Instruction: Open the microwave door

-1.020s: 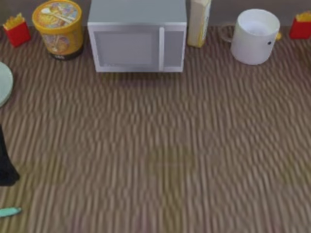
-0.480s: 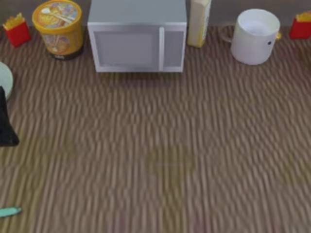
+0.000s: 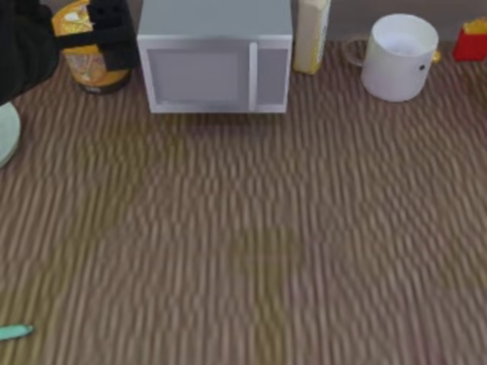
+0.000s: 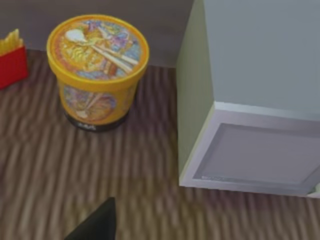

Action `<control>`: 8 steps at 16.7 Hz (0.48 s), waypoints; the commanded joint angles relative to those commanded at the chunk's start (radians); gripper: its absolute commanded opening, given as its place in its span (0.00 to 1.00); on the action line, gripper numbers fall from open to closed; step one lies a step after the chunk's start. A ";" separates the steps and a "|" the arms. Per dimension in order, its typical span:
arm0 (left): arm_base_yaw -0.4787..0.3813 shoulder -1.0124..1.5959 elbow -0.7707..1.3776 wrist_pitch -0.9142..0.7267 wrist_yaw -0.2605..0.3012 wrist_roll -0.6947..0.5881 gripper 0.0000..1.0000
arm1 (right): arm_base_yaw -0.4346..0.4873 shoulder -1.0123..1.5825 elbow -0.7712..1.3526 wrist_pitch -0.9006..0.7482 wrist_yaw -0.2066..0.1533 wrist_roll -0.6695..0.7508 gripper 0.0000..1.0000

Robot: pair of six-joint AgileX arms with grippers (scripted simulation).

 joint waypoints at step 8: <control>-0.216 0.751 0.607 -0.205 -0.128 -0.181 1.00 | 0.000 0.000 0.000 0.000 0.000 0.000 1.00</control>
